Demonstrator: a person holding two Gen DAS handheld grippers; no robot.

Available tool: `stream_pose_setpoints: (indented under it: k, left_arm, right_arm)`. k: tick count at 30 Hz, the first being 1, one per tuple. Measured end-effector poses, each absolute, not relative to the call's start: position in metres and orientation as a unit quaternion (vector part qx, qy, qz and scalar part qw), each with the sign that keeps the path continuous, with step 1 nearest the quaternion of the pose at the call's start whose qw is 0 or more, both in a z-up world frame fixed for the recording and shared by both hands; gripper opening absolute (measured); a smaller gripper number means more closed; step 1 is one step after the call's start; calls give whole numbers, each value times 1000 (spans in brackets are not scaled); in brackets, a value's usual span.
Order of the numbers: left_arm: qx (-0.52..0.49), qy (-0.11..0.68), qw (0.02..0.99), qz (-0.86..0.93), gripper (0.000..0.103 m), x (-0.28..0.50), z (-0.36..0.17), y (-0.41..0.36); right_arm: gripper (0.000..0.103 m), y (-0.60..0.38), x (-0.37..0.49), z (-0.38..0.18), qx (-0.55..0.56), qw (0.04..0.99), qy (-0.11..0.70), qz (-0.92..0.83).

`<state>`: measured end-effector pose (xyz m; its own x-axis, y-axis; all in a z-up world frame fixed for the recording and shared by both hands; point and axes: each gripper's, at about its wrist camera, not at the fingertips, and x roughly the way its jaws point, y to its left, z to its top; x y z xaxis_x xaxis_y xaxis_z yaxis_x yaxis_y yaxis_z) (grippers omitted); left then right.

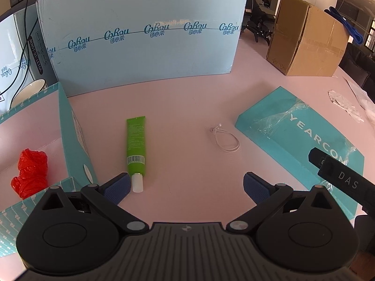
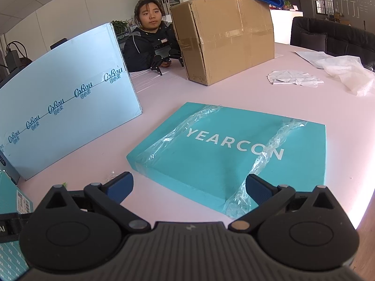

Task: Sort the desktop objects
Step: 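Bring both open tools over the teal YEARCON package edge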

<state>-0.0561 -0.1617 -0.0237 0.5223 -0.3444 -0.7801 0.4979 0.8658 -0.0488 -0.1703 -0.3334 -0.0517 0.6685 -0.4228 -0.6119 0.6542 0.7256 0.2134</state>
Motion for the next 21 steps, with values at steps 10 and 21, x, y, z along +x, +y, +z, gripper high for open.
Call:
stream_pose_setpoints:
  k: [10,21]
  left_arm:
    - [98,446,857,-241,102,-53,-32,-165]
    - [103,458,851,-237,102,-50,-36,-164]
  right_arm:
    - [103,-338,-169,-54,220,882,278,-311]
    - [103,-334,-165,-57,221,881,285,-304]
